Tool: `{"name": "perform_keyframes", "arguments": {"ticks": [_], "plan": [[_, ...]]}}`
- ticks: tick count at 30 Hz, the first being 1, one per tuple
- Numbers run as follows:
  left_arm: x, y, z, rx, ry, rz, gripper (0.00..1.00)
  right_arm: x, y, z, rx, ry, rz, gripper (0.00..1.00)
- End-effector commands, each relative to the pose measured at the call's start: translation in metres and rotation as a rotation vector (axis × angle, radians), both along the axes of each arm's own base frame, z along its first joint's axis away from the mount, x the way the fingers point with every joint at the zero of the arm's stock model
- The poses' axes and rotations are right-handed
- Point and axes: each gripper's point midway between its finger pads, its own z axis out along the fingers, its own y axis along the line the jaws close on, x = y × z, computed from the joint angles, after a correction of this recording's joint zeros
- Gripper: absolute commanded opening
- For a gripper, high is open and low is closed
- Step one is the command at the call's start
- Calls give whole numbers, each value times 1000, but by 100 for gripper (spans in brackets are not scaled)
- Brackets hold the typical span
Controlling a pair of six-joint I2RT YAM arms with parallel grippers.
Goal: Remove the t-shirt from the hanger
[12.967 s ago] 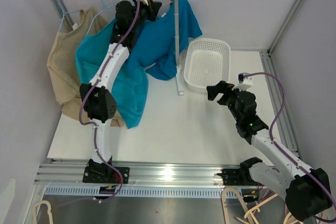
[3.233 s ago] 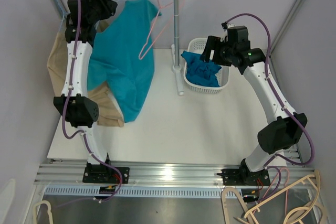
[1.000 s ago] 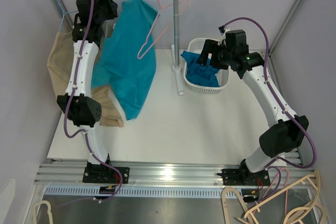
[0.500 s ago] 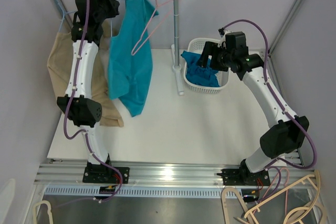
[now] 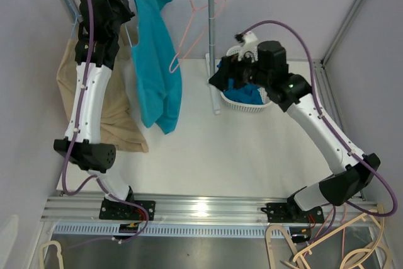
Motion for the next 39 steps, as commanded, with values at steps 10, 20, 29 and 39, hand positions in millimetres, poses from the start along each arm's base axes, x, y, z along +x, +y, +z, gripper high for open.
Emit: {"name": "perform_keyframes", "arguments": {"ticks": [10,20,29,39], "plan": [[-93,3,2,-15,36,339,1,-117,155,13,69,-307,429,89],[-117,-21,-14,-1,89,294,1,-103,186,-10,68,-294,296,74],[-107,-19,-15,36,81,331,1,-166,160,-29,45,-262,351,0],[-119,-40,-6,61,130,153,1,-199,114,-80,-15,-182,234,0]]}}
